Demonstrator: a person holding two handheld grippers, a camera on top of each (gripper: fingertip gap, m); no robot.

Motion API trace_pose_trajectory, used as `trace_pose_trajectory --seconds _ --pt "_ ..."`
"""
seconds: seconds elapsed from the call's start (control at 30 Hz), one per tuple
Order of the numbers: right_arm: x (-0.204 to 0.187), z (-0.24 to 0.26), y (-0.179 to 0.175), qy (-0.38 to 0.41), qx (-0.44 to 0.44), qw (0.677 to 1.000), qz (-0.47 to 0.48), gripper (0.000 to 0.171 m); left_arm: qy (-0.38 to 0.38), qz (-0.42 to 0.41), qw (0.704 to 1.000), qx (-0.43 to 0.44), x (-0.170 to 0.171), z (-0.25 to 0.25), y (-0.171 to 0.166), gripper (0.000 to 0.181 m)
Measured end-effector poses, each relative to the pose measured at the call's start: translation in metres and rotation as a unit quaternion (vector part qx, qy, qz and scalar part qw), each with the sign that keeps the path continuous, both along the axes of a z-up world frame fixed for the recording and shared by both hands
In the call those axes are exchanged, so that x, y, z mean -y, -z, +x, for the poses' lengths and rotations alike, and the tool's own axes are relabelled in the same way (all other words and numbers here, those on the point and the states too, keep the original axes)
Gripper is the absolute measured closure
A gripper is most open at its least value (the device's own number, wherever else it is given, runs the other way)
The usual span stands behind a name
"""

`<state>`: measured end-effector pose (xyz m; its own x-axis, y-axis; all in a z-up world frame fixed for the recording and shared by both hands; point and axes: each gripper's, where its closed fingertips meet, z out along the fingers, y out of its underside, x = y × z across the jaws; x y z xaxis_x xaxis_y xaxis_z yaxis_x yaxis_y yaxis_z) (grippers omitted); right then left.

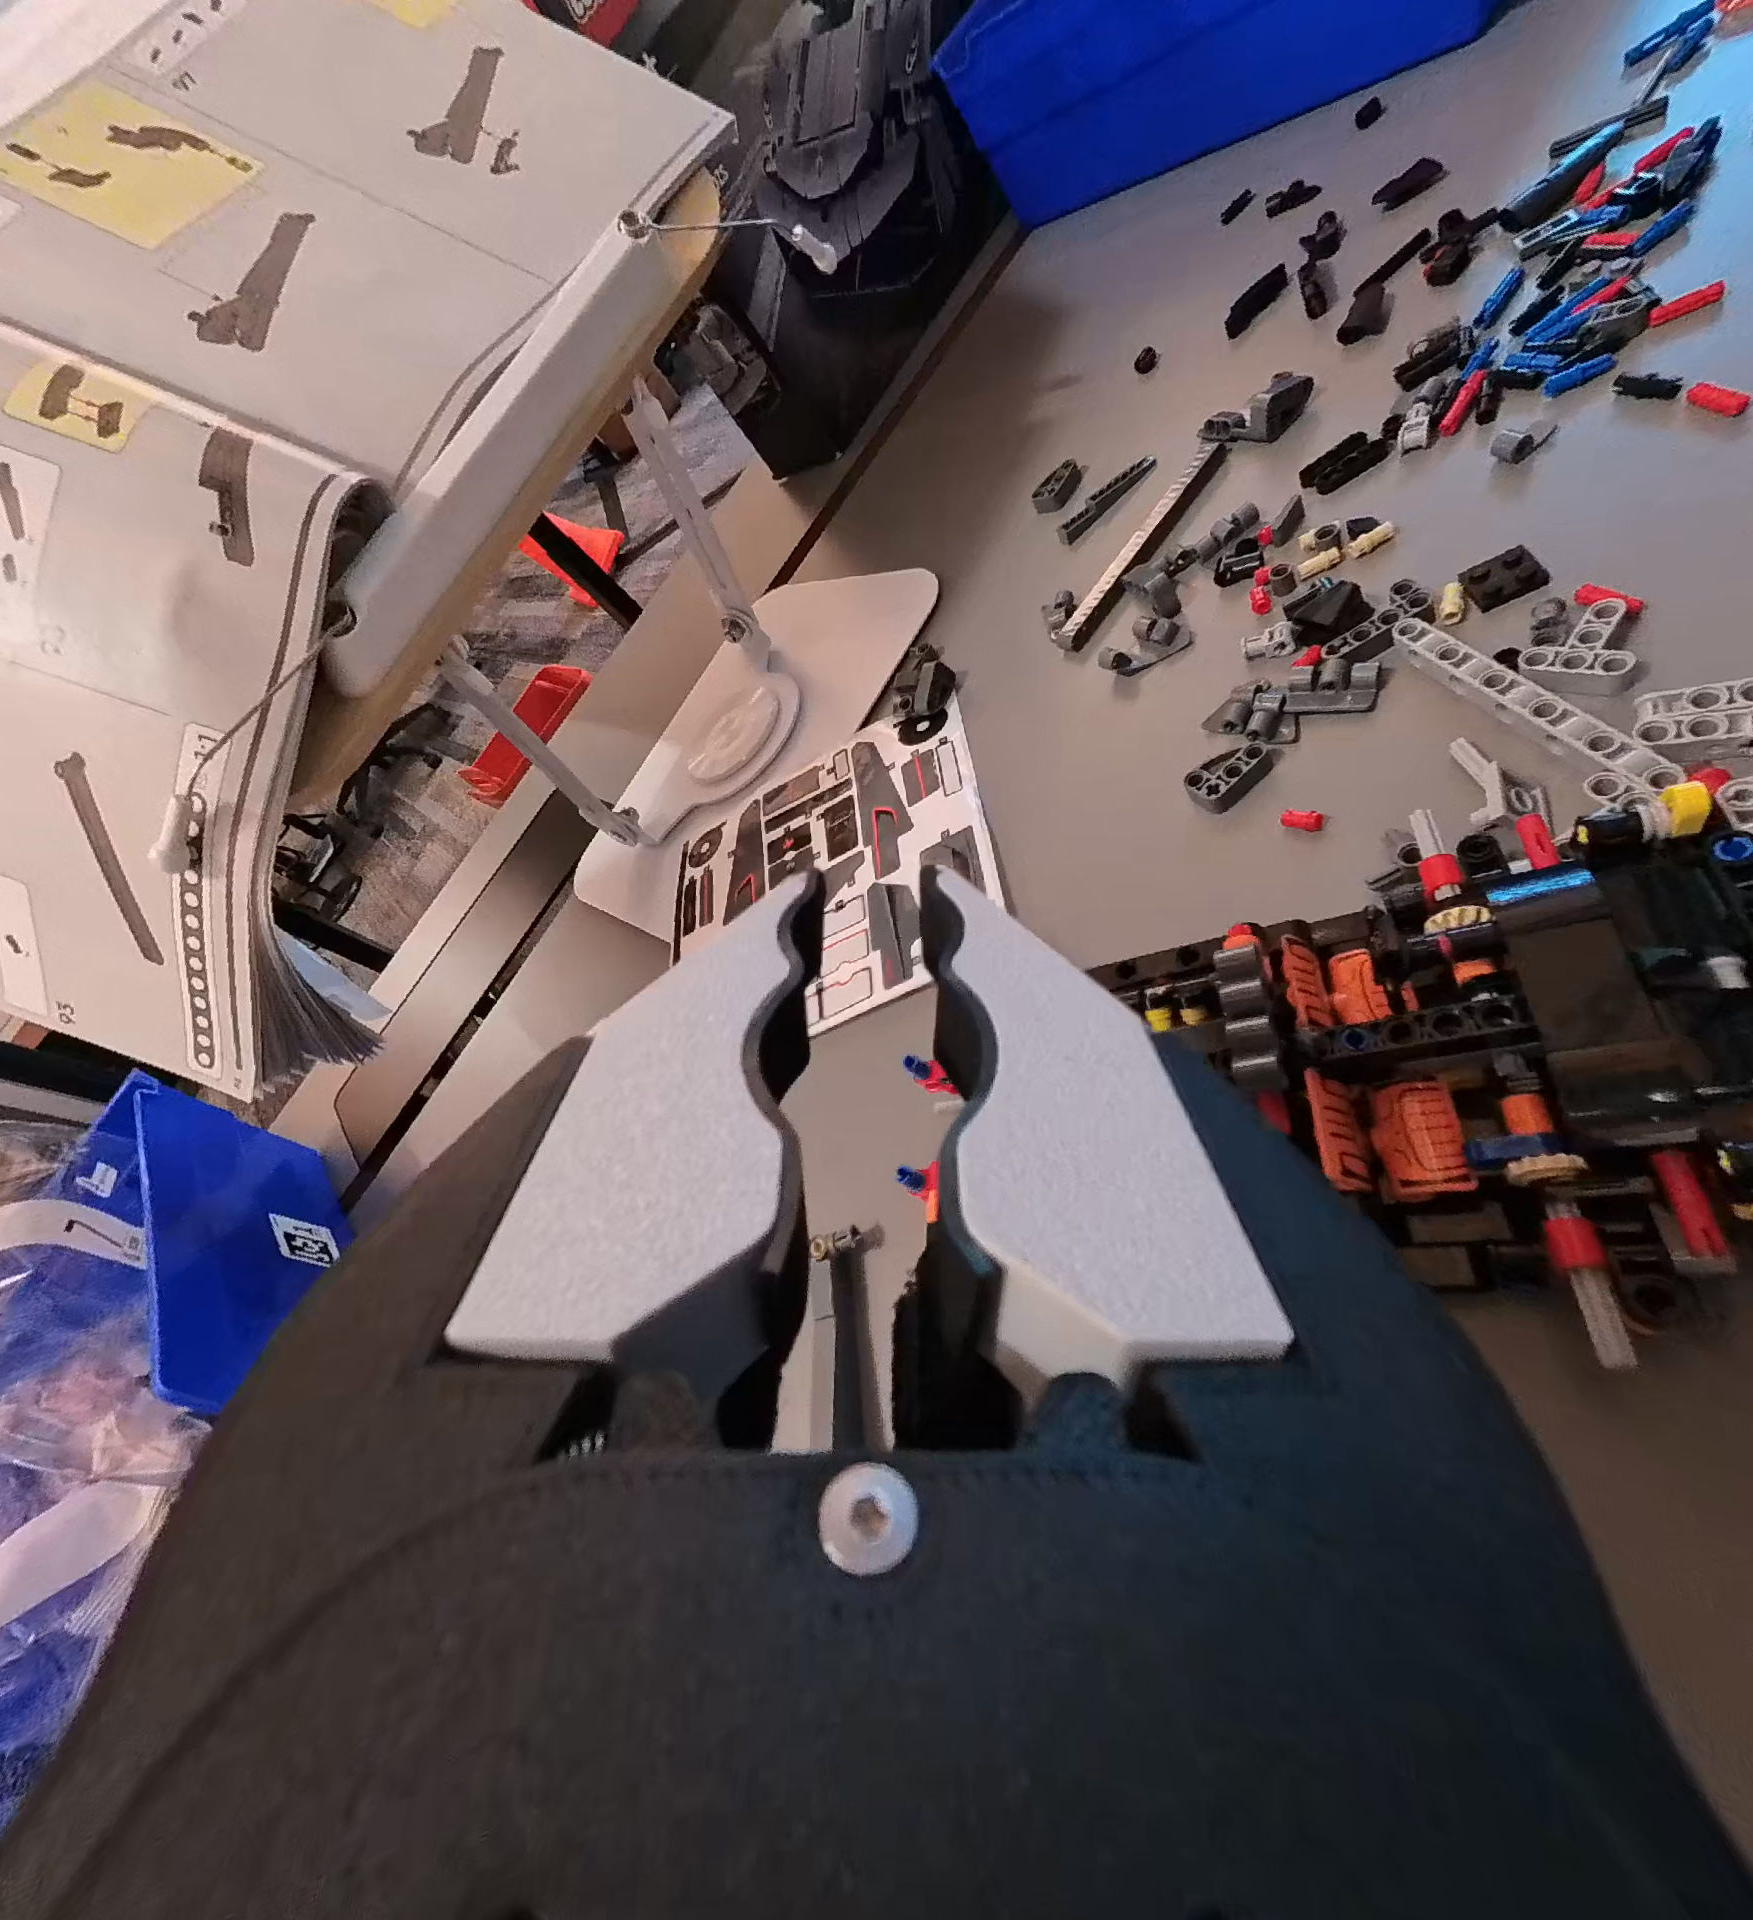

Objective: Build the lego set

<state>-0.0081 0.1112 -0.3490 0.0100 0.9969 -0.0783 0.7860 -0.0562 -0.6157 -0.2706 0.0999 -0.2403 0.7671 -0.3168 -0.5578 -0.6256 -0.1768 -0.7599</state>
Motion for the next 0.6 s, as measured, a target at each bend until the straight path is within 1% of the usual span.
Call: trace_pose_trajectory --seconds 0.07,0.2,0.3,0.37,0.43,0.6 --pt "-0.003 -0.003 -0.005 0.003 -0.013 1.0 0.004 0.163 0.002 0.001 1.0 0.001 0.0 0.001 0.0 0.165" --pt "-0.001 -0.013 -0.009 -0.02 -0.021 0.999 0.015 0.157 0.008 0.0 1.0 0.002 0.0 0.006 0.0 0.165" --pt "-0.001 -0.019 -0.002 -0.031 -0.007 0.999 0.014 0.158 0.014 0.001 1.0 0.001 0.0 0.011 -0.003 0.165" --pt "0.0 -0.022 0.001 -0.033 -0.008 0.999 0.004 0.164 0.017 0.001 1.0 0.002 0.001 0.015 -0.004 0.165" --pt "-0.001 -0.023 0.002 -0.031 -0.01 0.999 -0.007 0.165 0.022 0.0 1.0 0.001 0.002 0.02 -0.006 0.165" --pt "-0.009 -0.029 -0.012 -0.011 -0.053 0.998 -0.035 0.166 0.041 -0.007 0.999 0.006 0.003 0.038 -0.008 0.164"
